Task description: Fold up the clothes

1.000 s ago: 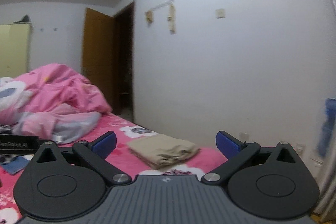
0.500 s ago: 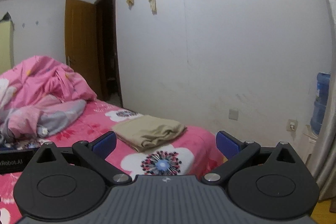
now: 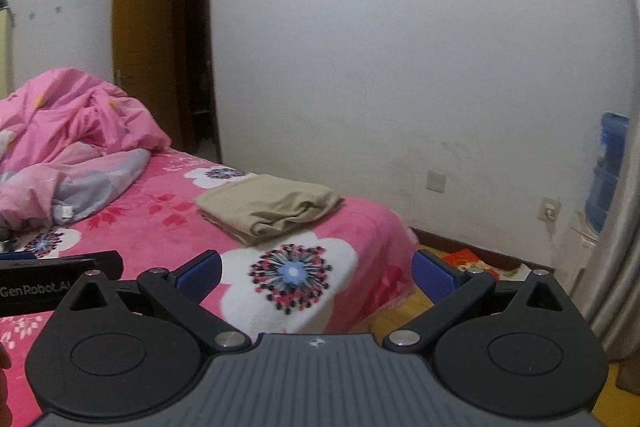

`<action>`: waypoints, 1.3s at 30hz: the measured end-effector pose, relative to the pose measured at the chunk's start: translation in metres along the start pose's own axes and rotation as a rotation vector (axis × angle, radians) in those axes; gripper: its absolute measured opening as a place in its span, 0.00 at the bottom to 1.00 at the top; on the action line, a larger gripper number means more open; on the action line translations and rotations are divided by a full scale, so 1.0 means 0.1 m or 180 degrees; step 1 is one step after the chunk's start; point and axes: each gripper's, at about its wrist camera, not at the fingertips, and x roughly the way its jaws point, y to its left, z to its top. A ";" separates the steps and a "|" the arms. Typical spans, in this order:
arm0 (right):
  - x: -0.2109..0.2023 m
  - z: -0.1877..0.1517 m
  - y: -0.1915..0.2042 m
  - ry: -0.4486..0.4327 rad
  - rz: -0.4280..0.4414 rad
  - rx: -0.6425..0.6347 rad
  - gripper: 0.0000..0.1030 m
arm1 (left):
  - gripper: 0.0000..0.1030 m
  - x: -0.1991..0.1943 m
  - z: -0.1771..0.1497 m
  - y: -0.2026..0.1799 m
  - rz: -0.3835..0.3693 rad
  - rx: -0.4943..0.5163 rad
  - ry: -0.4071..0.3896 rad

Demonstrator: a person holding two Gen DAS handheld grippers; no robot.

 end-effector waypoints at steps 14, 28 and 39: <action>0.16 -0.17 -0.39 0.0227 -0.0400 0.0104 1.00 | 1.00 0.26 -0.16 -0.40 -0.0038 0.0084 0.0262; 0.36 -0.03 -0.37 0.0235 -0.0420 -0.0018 1.00 | 1.00 0.39 0.03 -0.48 0.0041 0.0070 0.0194; 0.48 0.08 -0.38 0.0208 -0.0436 -0.0049 1.00 | 1.00 0.43 0.10 -0.49 0.0107 0.0040 0.0171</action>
